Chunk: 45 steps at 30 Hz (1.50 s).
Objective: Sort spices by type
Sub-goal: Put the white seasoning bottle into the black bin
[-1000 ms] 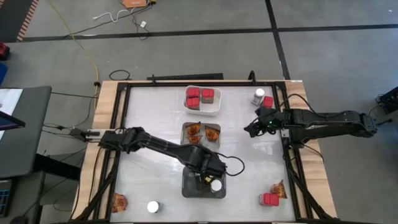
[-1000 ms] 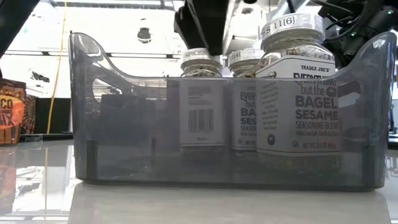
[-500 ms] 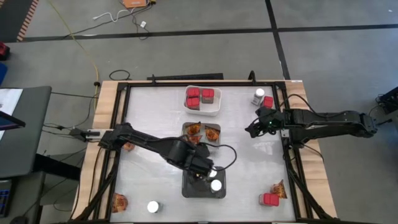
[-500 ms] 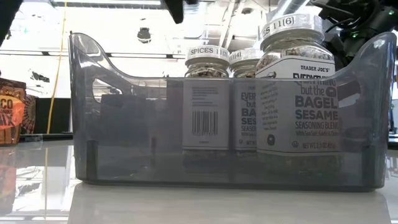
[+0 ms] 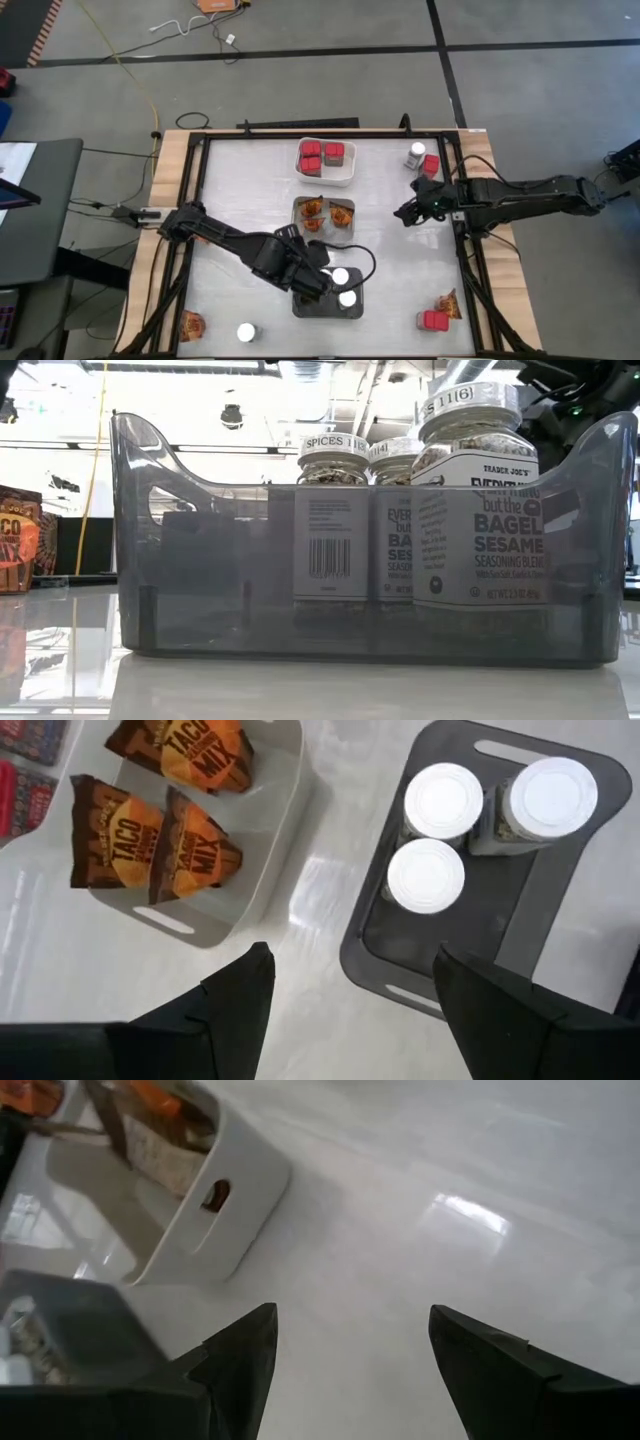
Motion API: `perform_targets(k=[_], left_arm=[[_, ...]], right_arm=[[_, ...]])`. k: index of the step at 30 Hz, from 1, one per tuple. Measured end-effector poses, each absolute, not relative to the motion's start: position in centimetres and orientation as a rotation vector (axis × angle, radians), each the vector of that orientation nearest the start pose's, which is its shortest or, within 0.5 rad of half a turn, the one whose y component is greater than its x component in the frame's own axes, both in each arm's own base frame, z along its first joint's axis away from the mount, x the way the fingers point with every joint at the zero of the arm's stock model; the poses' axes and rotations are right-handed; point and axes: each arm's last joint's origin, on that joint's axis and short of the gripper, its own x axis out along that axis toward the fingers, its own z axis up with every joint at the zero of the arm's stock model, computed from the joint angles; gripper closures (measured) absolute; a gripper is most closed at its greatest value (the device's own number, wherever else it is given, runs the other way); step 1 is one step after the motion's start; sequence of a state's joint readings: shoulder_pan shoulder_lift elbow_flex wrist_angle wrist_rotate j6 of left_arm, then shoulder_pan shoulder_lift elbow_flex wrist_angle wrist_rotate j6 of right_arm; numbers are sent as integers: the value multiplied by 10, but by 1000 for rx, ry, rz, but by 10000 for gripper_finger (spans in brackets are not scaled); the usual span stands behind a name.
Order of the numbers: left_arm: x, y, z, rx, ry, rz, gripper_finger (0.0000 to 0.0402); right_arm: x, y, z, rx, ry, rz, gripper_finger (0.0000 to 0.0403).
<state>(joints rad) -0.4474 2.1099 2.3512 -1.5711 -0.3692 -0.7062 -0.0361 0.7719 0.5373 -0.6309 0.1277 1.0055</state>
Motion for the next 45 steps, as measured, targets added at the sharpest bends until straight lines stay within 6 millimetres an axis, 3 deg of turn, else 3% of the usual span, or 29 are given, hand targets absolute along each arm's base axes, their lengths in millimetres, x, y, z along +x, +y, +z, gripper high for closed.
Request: perform_targets(k=[16,20,28,34,38,45], left_arm=[[352,-194,355,33,1148,257,142],[341,-201,346,61,1183,260,143],[298,-193,332,-20,1113,292,143],[267,-176,310,-88,1089,221,143],[247,-163,306,-129,1086,214,143],[238,-156,306,-162,1084,224,143]], right_arm=[[147,21,220,1017,604,-574,117],[147,31,221,1048,560,-573,117],[155,49,219,1097,528,-534,117],[163,53,211,1132,547,-575,117],[166,54,205,1128,566,-603,117],[169,56,200,1147,580,-642,117]])
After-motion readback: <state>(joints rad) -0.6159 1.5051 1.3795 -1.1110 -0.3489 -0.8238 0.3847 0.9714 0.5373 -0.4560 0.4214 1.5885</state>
